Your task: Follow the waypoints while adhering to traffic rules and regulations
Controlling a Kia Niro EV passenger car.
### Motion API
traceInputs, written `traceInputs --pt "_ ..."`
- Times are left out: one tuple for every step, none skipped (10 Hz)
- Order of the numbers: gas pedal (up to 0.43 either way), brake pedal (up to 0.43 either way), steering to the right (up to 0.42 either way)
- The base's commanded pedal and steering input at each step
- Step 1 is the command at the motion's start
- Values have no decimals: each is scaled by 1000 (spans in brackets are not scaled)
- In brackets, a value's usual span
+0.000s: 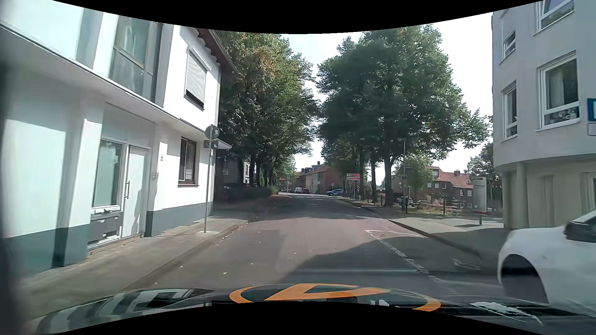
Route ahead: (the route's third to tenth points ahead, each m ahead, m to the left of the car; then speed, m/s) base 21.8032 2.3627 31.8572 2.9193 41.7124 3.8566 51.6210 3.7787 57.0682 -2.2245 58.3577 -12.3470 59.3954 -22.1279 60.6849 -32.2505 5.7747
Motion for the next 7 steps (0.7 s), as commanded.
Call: traceInputs --pt "0 0 33" --pt "0 0 35" --pt "0 0 37" --pt "0 0 41" --pt "0 0 48" --pt "0 0 52" --pt "0 0 57"
